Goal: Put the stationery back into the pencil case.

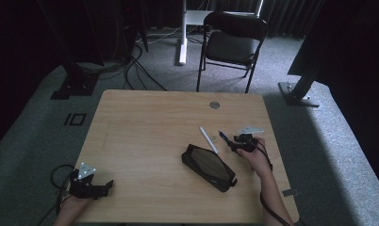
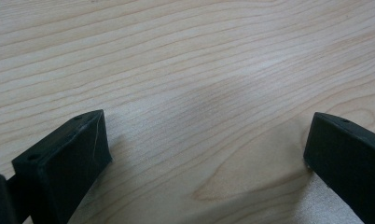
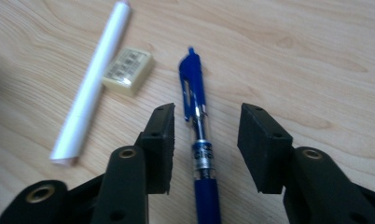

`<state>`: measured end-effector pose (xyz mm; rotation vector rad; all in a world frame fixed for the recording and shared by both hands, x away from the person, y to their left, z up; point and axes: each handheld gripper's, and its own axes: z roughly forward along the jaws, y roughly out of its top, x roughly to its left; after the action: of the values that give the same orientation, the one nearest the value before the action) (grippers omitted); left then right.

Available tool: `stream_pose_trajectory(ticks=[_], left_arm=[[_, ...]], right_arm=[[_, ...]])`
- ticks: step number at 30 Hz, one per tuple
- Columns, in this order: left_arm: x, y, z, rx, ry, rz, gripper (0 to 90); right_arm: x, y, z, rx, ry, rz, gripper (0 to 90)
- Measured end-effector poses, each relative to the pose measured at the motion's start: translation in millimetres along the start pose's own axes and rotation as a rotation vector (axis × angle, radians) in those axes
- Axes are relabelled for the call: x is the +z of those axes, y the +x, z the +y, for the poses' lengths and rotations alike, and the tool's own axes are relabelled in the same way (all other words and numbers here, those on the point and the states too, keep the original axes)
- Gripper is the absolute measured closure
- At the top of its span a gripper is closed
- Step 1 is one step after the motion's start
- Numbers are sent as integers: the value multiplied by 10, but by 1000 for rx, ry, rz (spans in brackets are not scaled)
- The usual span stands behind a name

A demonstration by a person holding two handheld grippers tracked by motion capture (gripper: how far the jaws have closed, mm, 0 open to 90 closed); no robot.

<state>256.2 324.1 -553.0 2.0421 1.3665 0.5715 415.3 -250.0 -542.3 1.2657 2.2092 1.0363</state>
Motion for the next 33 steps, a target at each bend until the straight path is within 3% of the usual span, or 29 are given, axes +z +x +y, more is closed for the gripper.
stream_pose_trajectory(ticks=[11, 14, 19, 23, 25, 33], left_arm=[[0, 0, 0, 0, 0, 0, 3], [0, 0, 0, 0, 0, 0, 3], [0, 0, 0, 0, 0, 0, 4], [0, 0, 0, 0, 0, 0, 3], [0, -1, 0, 0, 0, 0, 4], [0, 0, 0, 0, 0, 0, 3]], right_arm=[[84, -14, -19, 37, 14, -6, 629], [83, 24, -8, -8, 31, -30, 631], [84, 42, -5, -2, 33, -37, 659], [86, 44, 1, 12, 35, -42, 725], [91, 46, 15, 46, 40, -64, 775], [127, 54, 46, 114, 32, -109, 795]])
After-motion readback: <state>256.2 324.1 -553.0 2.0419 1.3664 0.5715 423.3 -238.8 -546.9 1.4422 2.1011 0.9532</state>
